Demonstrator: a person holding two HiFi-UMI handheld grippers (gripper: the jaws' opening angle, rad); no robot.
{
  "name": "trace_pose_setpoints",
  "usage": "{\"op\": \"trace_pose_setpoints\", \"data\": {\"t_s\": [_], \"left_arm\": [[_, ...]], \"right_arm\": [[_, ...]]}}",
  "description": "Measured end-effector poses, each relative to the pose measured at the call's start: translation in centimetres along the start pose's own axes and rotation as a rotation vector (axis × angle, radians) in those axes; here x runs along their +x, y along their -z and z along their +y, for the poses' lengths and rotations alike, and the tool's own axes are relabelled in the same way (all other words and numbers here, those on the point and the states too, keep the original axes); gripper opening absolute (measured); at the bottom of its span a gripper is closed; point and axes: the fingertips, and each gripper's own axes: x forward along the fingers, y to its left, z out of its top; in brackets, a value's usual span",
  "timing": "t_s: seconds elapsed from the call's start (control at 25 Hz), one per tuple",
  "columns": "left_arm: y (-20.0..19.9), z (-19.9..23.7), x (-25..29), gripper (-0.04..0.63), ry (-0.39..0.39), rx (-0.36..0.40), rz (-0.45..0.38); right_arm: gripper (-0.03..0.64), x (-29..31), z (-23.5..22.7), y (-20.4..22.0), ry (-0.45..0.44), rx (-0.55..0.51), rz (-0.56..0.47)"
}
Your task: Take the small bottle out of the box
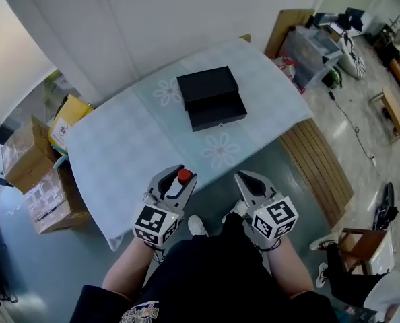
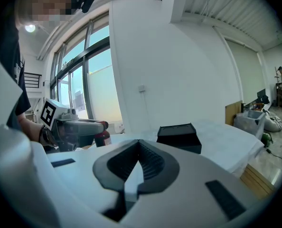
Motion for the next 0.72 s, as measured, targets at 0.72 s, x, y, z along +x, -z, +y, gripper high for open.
{"op": "trace_pose_setpoints", "data": {"t_s": [0.72], "left_arm": [[-0.1, -0.3, -0.8, 0.170, -0.028, 0.006, -0.016]], "right_arm": [[0.018, 0.0, 1.2, 0.2, -0.044, -0.021, 0.006]]}}
